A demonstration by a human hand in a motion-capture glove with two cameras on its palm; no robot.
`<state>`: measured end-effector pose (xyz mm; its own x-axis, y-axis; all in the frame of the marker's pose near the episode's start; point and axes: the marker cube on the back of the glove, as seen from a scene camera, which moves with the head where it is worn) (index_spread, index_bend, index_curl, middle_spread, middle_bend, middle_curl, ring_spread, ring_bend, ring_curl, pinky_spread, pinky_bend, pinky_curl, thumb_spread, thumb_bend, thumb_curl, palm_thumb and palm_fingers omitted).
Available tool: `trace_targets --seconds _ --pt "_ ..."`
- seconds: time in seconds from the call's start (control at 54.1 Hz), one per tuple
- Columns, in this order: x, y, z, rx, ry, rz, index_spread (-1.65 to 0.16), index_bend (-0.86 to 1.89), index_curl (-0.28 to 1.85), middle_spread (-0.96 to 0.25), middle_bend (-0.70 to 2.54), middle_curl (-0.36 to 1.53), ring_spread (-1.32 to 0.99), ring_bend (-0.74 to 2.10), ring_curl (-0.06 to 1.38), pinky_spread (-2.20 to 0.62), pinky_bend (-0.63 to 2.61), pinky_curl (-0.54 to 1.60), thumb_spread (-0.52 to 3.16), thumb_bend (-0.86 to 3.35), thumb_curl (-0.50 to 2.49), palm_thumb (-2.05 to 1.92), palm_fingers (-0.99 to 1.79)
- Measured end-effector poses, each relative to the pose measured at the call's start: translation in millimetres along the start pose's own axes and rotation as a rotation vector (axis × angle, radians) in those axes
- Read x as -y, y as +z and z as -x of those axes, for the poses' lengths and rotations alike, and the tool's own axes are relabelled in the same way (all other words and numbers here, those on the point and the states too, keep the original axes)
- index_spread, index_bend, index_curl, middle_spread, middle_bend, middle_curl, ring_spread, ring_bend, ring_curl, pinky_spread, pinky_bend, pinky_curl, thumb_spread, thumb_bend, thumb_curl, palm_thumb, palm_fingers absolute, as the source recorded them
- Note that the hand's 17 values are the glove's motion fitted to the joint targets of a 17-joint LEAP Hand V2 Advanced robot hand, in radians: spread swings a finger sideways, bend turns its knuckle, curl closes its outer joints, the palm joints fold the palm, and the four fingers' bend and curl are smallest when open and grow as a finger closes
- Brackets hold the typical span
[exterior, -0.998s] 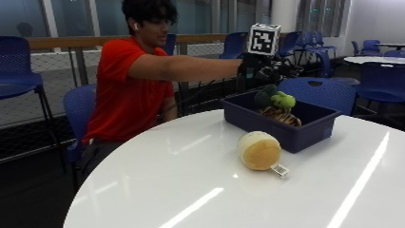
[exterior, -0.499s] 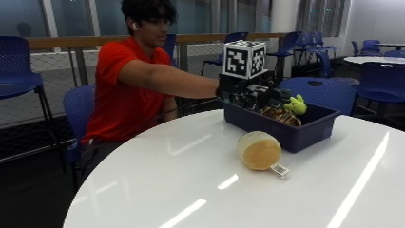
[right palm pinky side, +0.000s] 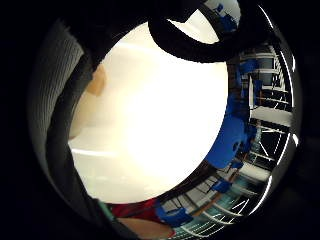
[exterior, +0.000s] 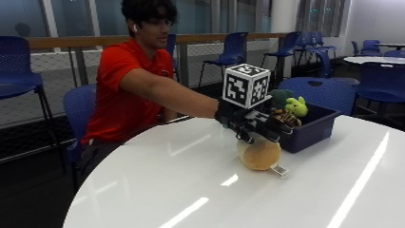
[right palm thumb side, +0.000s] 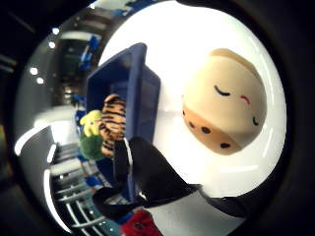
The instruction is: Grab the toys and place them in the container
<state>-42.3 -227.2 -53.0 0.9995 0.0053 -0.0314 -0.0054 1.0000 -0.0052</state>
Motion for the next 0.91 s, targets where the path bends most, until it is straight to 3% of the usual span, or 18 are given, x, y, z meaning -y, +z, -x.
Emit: trace_targets --seconds 0.536,0.739,0.906 --pt "17 39 9 -0.016 -0.015 0.037 -0.35 0.14 0.27 -0.08 0.13 0.23 -0.03 0.15 0.21 0.11 0.79 0.35 0.98 -0.06 0.20 -0.07 -0.19" --pt "21 51 7 -0.038 -0.016 0.064 -0.40 0.21 0.30 -0.10 0.12 0.21 -0.05 0.20 0.21 0.07 1.04 0.41 1.05 -0.01 0.24 0.02 0.02" --pt "18 64 1 -0.028 -0.009 0.109 -0.42 0.24 0.33 -0.12 0.13 0.19 -0.10 0.38 0.27 0.01 1.07 0.41 1.14 0.01 0.28 0.10 0.17"
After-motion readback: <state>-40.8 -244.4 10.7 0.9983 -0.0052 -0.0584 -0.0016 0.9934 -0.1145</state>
